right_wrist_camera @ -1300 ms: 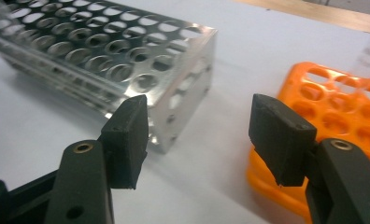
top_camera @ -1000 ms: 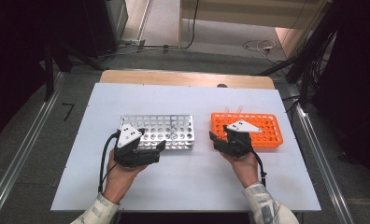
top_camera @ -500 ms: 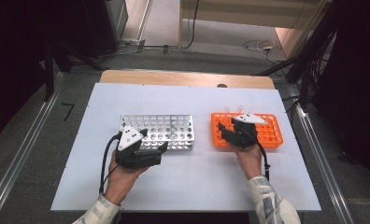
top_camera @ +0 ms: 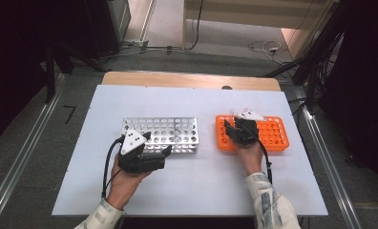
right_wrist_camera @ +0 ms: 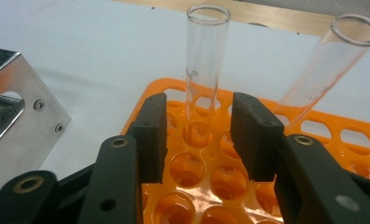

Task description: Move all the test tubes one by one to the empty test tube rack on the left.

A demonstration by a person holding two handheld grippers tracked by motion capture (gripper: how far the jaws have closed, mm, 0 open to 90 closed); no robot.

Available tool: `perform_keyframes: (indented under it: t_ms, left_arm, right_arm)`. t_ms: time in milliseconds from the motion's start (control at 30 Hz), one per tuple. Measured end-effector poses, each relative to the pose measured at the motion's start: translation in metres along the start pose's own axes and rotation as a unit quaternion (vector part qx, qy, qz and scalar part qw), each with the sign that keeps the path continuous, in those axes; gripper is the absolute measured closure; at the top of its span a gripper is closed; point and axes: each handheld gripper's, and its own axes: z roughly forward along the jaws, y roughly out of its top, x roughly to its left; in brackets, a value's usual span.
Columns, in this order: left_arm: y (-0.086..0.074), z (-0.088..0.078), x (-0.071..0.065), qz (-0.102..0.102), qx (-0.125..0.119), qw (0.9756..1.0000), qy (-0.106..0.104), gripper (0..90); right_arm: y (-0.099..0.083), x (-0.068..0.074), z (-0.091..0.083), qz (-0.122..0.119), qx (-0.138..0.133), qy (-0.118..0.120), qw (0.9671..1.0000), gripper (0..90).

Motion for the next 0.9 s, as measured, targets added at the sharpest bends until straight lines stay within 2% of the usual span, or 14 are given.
perform_keyframes:
  t_ms: [200,633,900]
  left_arm:
    - [0.000,0.001,0.000,-0.002,0.002,1.0000,0.000,17.0]
    - [-0.002,0.002,0.001,-0.004,0.005,1.0000,0.001,17.5]
    - [-0.002,0.002,0.002,-0.006,0.006,1.0000,0.003,17.5]
  right_arm:
    - [0.003,0.000,0.004,0.001,0.003,0.000,1.0000,61.5]
    - [0.005,0.001,0.011,-0.001,0.014,-0.002,0.9999,68.8]
    - [0.005,0.001,0.011,-0.003,0.011,-0.004,0.9999,72.6]
